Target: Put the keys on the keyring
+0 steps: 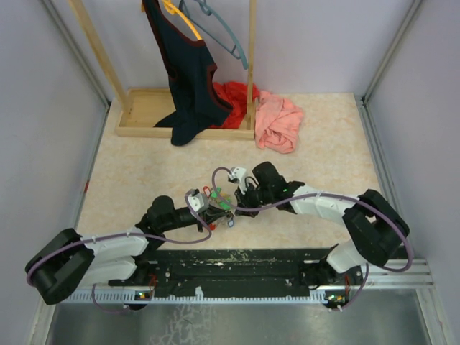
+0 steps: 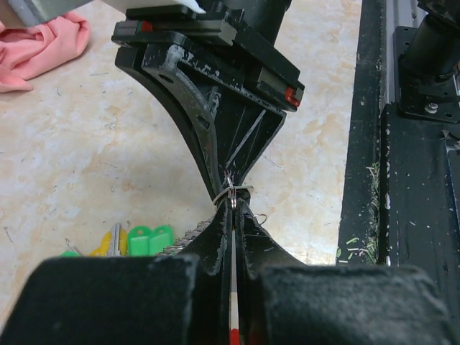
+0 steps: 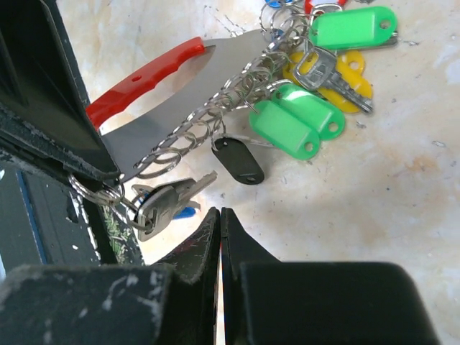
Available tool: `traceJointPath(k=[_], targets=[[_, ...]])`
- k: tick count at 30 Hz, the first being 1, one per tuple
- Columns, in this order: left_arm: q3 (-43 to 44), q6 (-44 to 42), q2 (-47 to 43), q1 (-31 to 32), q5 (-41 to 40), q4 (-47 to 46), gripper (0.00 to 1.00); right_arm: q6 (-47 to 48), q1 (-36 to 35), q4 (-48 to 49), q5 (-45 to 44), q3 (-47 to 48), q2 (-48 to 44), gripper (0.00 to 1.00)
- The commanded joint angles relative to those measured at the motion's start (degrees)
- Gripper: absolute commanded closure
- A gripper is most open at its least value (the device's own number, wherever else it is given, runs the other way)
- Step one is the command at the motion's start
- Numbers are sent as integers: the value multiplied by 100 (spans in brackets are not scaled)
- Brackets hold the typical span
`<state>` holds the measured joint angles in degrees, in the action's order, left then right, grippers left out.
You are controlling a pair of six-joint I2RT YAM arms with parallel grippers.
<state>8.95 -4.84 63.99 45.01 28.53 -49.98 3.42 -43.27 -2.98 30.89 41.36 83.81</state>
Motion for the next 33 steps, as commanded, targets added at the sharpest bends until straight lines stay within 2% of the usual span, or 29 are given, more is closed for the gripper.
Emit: traceJointPath(k=[1,5,9,16,25,33], targets=[[-14,-212,-113,25,-16,-109,99,202,169,195,-239,-62,-647,97],[-36,-352,-284,16,-64,185,99,466,240,679,-19,-593,-1454,75],[6,-519,-311,15,109,351,99,657,235,1277,684,-908,-1870,64],[52,-675,-317,14,474,366,99,1141,231,1458,1195,-794,-1749,60],[75,-721,-343,13,681,352,99,1495,223,1177,1690,-569,-1307,60],[89,-660,-283,16,804,240,99,1596,144,1108,1856,-344,-1004,65]])
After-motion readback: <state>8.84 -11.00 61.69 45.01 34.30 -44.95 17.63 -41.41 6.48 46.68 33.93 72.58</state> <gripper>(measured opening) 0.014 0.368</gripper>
